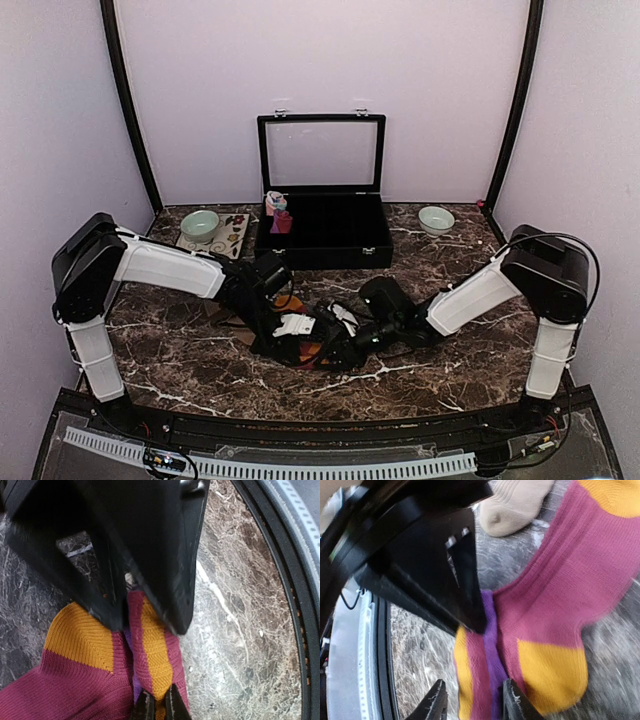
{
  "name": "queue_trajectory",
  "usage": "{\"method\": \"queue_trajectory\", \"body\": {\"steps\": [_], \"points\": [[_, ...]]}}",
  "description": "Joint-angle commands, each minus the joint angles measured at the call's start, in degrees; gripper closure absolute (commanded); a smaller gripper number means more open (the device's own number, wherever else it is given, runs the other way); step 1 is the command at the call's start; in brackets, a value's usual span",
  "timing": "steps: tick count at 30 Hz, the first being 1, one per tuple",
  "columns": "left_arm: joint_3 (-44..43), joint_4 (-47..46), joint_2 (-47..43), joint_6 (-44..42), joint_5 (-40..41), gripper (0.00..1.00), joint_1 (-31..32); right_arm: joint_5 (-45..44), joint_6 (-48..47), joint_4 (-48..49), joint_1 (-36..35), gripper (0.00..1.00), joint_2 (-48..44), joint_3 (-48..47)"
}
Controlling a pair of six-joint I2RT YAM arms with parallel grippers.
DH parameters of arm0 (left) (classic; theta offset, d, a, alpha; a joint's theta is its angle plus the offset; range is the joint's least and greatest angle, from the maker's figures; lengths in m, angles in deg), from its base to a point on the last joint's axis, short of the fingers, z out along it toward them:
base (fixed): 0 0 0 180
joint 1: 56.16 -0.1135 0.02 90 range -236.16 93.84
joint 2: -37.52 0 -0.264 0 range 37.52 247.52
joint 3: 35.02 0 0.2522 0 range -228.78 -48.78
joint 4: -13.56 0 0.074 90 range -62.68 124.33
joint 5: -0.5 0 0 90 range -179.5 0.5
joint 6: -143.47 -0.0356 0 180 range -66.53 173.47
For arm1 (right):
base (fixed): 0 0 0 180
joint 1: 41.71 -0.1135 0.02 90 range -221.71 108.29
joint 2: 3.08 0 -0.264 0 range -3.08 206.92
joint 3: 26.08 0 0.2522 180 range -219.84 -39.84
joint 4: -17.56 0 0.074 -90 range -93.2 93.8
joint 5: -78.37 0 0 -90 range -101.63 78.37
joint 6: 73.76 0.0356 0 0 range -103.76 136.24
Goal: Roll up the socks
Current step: Roll the sock at the center of the board.
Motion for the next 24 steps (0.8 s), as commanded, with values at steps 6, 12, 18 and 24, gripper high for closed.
{"method": "queue_trajectory", "body": {"steps": [6, 12, 18, 24], "points": [[-1.87, 15.07, 8.21, 0.05, -1.39, 1.00, -2.19, -10.95, 1.15, -7.55, 0.22, 0.01, -3.11, 10.46], [-3.88, 18.30, 10.76, -0.03, -2.08, 1.00, -2.49, -21.33, -0.84, -7.56, -1.43, 0.01, -14.06, 15.37], [-7.14, 22.04, 14.07, 0.03, -3.01, 1.00, -3.22, -56.92, -4.41, -11.59, -7.56, 0.01, -33.92, 17.81], [-11.26, 26.62, 17.72, -0.18, -4.69, 1.00, -4.07, -56.73, -4.75, 1.74, -5.56, 0.01, -46.34, 26.85]]}}
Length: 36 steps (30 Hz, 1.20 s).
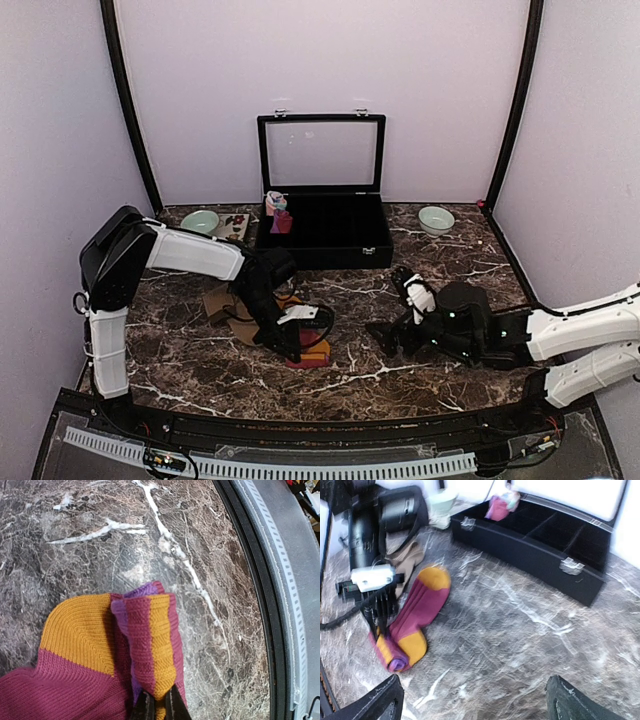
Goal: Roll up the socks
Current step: Roll the sock at the center of the board.
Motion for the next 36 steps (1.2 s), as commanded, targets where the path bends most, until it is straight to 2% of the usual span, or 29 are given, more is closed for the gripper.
{"method": "queue_trajectory", "body": {"steps": [1, 3, 7, 11, 16, 24, 36], "points": [[0.79, 10.83, 7.37, -0.17, 6.27, 1.00, -0.11, -4.52, -2.53, 9.26, 1.84, 0.01, -4.81, 6.44], [-0.36, 12.03, 8.40, -0.67, 5.43, 1.00, -0.59, 2.92, -8.75, 10.61, 1.19, 0.01, -4.31, 6.22], [-3.59, 15.88, 11.35, -1.91, 3.77, 1.00, -1.48, 11.83, -19.20, 11.90, -2.97, 0.01, 0.22, 3.66], [-5.42, 18.10, 13.73, -2.91, 2.35, 1.00, -1.99, 18.39, -25.18, 8.87, -5.51, 0.17, 7.86, -2.14], [-6.41, 20.10, 15.92, -3.82, 1.76, 1.00, -2.08, 21.83, -30.23, 7.81, -6.95, 0.36, 17.14, -8.96], [-8.84, 21.91, 17.92, -3.88, 2.11, 1.00, -2.67, 27.22, -40.44, 6.55, -7.29, 0.51, 28.86, -16.43], [-10.36, 17.88, 18.17, 0.51, 6.70, 1.00, -2.88, 31.32, -41.92, 7.70, -7.71, 0.57, 36.57, -20.44]]}}
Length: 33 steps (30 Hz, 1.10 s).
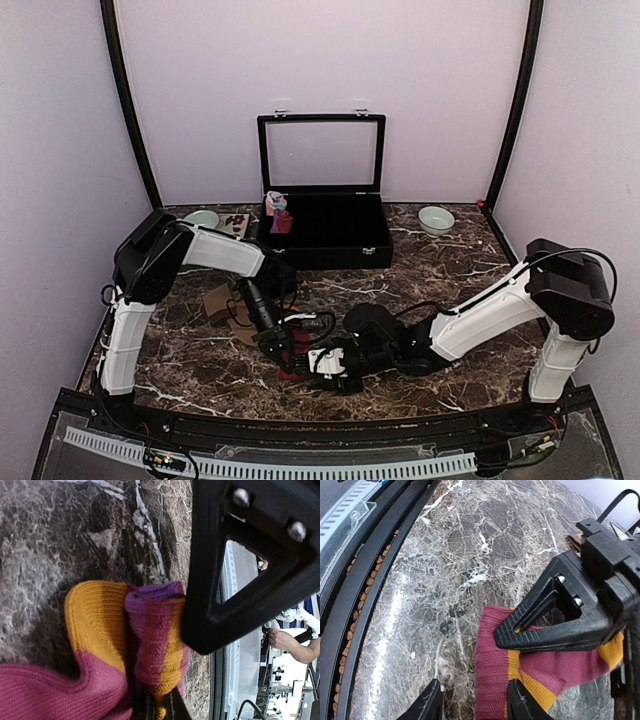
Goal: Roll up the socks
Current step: Roll the sock at the center of the board.
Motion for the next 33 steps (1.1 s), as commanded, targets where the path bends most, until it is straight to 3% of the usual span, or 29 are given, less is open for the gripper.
{"method": "queue_trajectory", "body": {"steps": [1, 11, 17, 24, 28, 33], "points": [[1.90, -5.37, 4.54, 1.29, 18.08, 1.00, -0.06, 1.12, -0.77, 2.33, -0.71, 0.58, 2.81, -2.42], [2.39, -5.24, 4.38, 1.07, 18.68, 1.00, -0.11, -2.03, -1.21, 5.41, -0.71, 0.59, 7.23, -4.76], [2.22, -5.16, 4.37, 1.08, 19.01, 1.00, -0.06, -2.65, -2.69, 2.37, -0.73, 0.64, 7.87, -5.44], [2.30, -5.49, 3.83, 1.36, 19.59, 1.00, -0.14, -3.62, -0.95, 1.11, -0.62, 0.66, 8.72, -1.53], [2.57, -5.21, 2.61, 0.48, 18.99, 0.89, -0.09, -3.16, 1.14, 0.97, -0.34, 0.67, 10.22, 0.66], [3.45, -5.52, 0.14, 0.02, 18.16, 0.86, -0.11, -0.62, 3.81, 0.10, -0.12, 0.71, 13.06, 1.14]]}}
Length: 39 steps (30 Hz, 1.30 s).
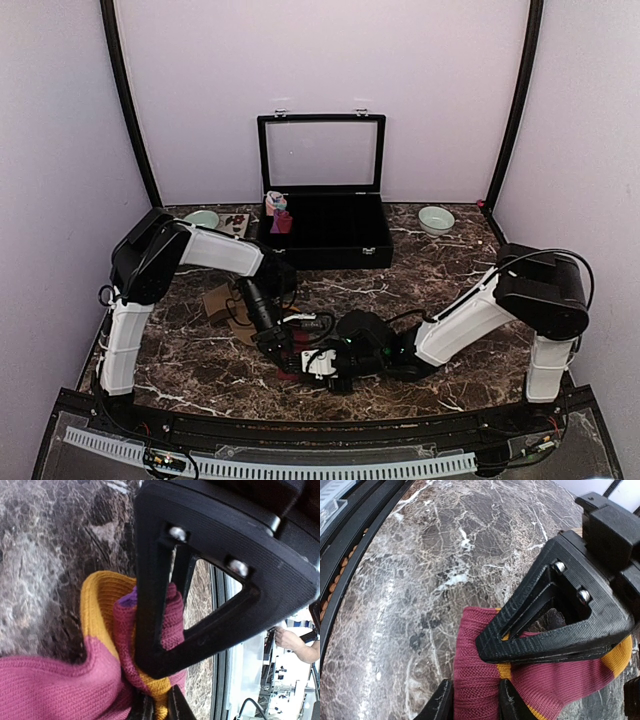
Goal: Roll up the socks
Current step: Roll the sock at the center of the board.
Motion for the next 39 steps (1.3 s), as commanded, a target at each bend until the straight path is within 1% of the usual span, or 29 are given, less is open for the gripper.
{"method": "queue_trajectory", "body": {"steps": [1, 5, 8, 9, 10, 12, 17, 21, 24, 28, 33, 36, 39], "points": [[3.45, -5.42, 0.72, -1.24, 16.08, 0.86, -0.19, 2.75, 3.51, -8.67, -0.12, 0.73, 5.59, 2.29], [5.01, -7.10, -2.07, 0.01, 16.35, 0.79, -0.36, 4.41, 4.94, -10.66, 0.12, 0.81, 7.25, 1.09], [6.53, -9.26, -5.99, 1.95, 16.56, 0.75, -1.40, 5.15, 5.91, -11.91, 0.27, 0.86, 7.40, 1.02], [7.01, -9.83, -7.27, 2.70, 16.66, 0.73, -1.87, 5.27, 6.15, -12.29, 0.31, 0.87, 7.42, 1.23], [7.46, -10.80, -8.62, 3.73, 16.69, 0.67, -2.53, 5.39, 6.45, -12.58, 0.33, 0.89, 7.33, 1.57], [8.60, -12.36, -11.31, 5.85, 16.26, 0.64, -4.01, 5.50, 7.45, -12.47, 0.36, 0.91, 6.96, 2.79], [12.49, -16.77, -18.52, 8.96, 15.68, 0.63, -8.02, 5.69, 10.44, -11.90, 0.22, 0.94, 5.79, 5.30], [14.93, -19.10, -23.90, 10.25, 15.51, 0.63, -8.84, 6.59, 13.17, -12.98, 0.29, 0.96, 5.53, 5.27], [16.40, -18.89, -26.60, 10.33, 14.26, 0.63, -8.84, 7.75, 15.47, -15.30, 0.47, 0.96, 6.48, 3.84], [20.64, -20.16, -31.51, 8.23, 13.43, 0.64, -8.87, 11.03, 20.77, -18.78, 2.02, 0.96, 8.71, 1.35], [28.17, -23.66, -39.42, 4.43, 10.30, 0.64, -8.75, 17.40, 28.36, -19.36, 4.97, 0.96, 11.79, -0.32], [31.28, -25.02, -42.00, 1.80, 9.71, 0.64, -8.50, 21.20, 32.93, -18.12, 6.52, 0.96, 14.67, -0.46], [35.03, -28.86, -43.57, 0.43, 9.93, 0.65, -8.38, 22.82, 36.39, -19.08, 7.75, 0.96, 17.98, -1.64]]}}
